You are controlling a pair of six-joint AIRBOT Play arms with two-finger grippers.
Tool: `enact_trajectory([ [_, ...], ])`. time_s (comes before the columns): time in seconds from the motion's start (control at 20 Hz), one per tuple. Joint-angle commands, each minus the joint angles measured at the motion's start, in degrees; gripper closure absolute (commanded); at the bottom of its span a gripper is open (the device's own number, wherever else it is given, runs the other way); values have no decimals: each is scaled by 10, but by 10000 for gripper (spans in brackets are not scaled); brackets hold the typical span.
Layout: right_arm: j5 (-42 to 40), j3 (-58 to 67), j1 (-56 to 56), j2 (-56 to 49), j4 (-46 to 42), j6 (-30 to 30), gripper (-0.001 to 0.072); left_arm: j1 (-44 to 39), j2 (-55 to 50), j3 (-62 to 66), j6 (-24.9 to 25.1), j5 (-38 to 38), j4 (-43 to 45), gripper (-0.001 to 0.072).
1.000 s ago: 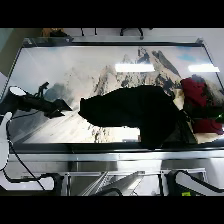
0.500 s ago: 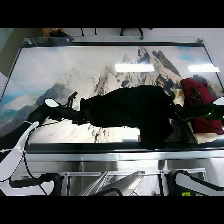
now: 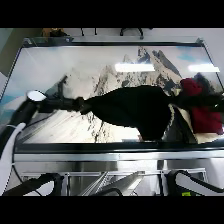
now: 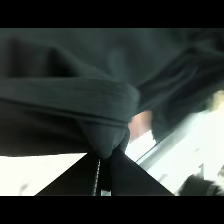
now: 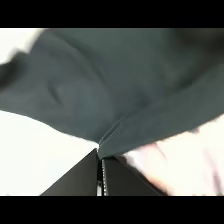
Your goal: Fold the shirts.
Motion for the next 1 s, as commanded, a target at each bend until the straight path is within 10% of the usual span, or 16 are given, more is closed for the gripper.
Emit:
enact_trajectory([
  [0.0,4,181,-19,33,206,-78,690,39,115,160,-24,-57,-20,692],
  [0.5,-176,494,-67,131,116,-126,691,283,218,534,-75,-139,-21,690],
  [0.95,-48,493,-5,-116,201,-112,690,132,81,253,-35,-133,-12,689],
])
